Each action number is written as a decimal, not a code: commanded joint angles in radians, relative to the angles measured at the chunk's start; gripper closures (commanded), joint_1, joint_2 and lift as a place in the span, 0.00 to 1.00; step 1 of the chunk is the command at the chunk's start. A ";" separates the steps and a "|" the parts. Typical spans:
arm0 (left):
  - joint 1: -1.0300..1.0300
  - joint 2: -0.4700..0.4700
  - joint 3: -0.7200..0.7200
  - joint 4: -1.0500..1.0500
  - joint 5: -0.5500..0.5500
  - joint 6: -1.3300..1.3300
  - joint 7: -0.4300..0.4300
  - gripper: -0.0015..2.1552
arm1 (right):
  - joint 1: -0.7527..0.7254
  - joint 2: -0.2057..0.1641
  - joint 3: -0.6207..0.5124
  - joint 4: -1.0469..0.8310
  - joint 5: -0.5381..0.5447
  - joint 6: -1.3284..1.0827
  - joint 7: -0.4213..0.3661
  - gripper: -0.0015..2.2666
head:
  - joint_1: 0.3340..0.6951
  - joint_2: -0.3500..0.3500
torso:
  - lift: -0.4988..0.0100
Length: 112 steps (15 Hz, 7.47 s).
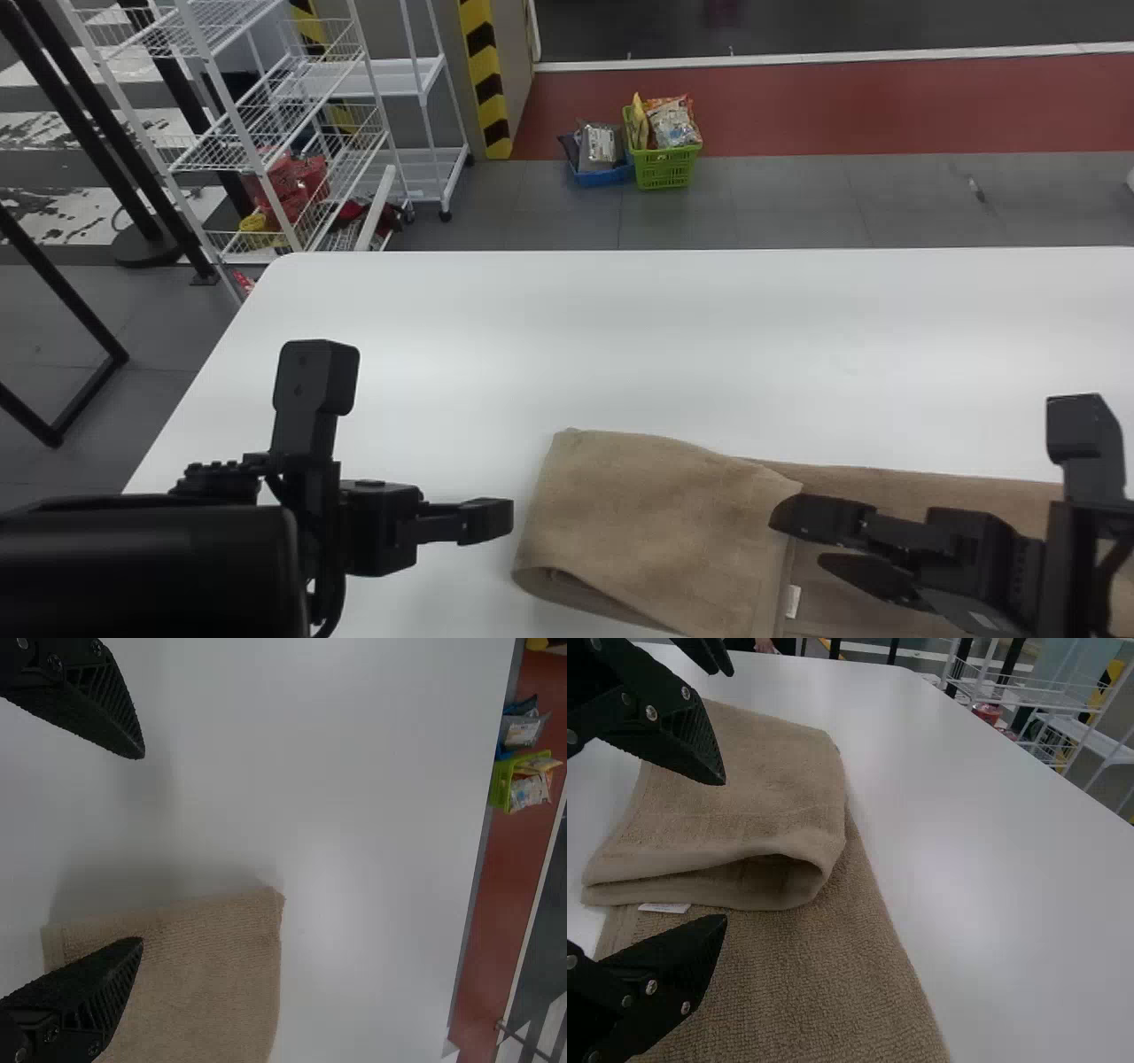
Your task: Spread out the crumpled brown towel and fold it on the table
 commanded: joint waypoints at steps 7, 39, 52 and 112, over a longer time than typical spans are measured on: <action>-0.008 -0.006 0.012 0.009 0.006 0.004 0.001 0.03 | 0.004 0.001 0.049 -0.026 0.019 0.002 -0.076 0.15 | 1.00 0.73 | 0.73; -0.011 -0.006 0.040 0.018 0.019 0.004 -0.009 0.04 | -0.029 0.001 0.190 -0.064 0.146 0.002 -0.201 0.57 | 1.00 0.76 | 0.73; -0.016 -0.006 0.037 0.025 0.018 0.004 -0.008 0.04 | -0.077 0.001 0.287 -0.061 0.168 0.002 -0.211 0.04 | 1.00 0.79 | 0.73; -0.032 -0.006 0.057 0.058 0.041 0.004 -0.015 0.04 | -0.049 0.001 0.296 -0.162 0.244 0.002 -0.066 0.89 | 1.00 0.89 | 0.73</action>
